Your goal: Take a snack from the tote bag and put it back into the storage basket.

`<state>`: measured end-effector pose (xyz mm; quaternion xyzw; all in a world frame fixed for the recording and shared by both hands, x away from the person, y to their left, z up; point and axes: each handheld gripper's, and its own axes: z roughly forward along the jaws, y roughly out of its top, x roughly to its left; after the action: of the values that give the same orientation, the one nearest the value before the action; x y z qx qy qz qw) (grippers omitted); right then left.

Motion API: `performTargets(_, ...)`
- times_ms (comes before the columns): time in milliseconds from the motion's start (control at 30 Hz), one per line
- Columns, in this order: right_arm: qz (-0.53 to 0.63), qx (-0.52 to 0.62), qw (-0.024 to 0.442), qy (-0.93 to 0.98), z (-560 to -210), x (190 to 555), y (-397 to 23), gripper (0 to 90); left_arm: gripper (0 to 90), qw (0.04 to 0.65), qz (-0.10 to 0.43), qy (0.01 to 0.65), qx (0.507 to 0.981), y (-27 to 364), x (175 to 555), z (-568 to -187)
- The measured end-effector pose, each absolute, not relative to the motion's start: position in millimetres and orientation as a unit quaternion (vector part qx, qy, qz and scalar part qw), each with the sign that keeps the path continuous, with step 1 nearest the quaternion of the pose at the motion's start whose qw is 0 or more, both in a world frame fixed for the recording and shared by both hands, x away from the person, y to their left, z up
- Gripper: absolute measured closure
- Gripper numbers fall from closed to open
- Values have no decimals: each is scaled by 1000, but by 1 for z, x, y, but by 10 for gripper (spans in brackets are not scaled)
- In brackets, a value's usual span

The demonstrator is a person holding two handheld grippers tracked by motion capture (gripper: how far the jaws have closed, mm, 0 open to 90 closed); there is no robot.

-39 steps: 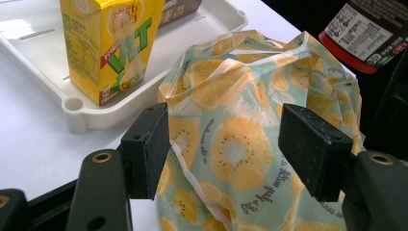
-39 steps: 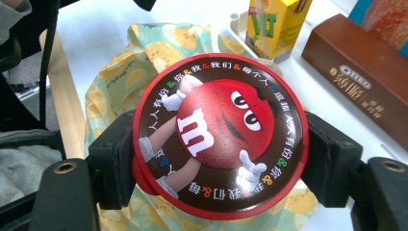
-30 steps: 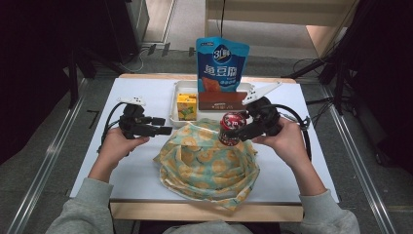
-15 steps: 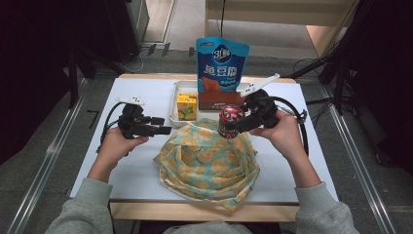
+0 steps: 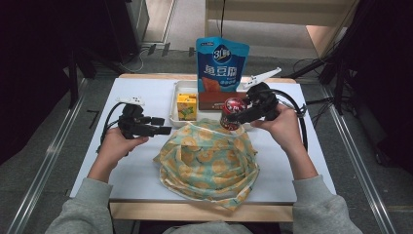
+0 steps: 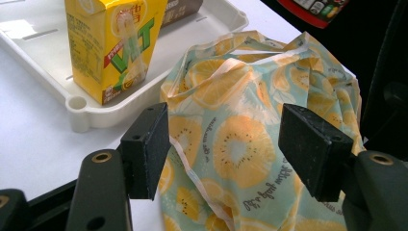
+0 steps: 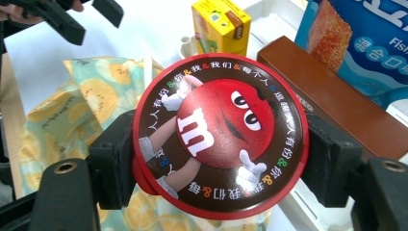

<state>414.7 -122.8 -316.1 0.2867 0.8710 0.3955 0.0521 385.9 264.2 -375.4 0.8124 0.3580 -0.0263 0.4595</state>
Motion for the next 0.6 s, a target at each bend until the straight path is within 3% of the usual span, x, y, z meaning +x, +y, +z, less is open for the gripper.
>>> performTargets(600,389,316,52,864,-339,449,-127,267,357,458,-27,358,813,265,386,-377)
